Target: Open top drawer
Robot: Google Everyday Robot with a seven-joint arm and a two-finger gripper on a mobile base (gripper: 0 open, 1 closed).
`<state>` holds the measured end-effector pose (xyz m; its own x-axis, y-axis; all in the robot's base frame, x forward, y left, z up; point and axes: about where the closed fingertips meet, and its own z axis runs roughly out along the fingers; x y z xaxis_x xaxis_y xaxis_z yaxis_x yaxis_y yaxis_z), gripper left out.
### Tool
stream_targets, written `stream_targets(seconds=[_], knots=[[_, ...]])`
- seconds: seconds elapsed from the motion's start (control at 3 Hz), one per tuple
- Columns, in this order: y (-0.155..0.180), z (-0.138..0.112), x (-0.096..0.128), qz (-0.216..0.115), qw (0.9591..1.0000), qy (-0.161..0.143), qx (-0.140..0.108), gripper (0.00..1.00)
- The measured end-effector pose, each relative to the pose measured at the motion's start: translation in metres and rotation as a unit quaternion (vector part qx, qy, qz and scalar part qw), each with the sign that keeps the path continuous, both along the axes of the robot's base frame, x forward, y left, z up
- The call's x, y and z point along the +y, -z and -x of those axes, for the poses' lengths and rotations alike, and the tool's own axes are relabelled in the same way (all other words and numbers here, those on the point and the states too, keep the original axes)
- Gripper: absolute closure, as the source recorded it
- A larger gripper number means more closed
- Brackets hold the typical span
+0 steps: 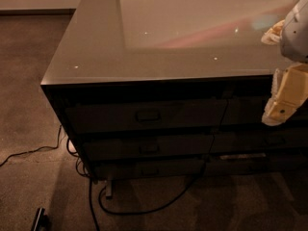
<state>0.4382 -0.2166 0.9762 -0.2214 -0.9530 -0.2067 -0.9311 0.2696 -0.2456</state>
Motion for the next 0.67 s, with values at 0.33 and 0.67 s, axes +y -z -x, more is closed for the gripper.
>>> stream_targets(seconds=[0.33, 0.67], knots=[[-0.001, -0.002, 0.003, -0.005, 1.0, -0.004, -0.006, 0.0], [0.024, -0.014, 0.011, -0.04, 0.9984, -0.038, 0.013, 0.0]])
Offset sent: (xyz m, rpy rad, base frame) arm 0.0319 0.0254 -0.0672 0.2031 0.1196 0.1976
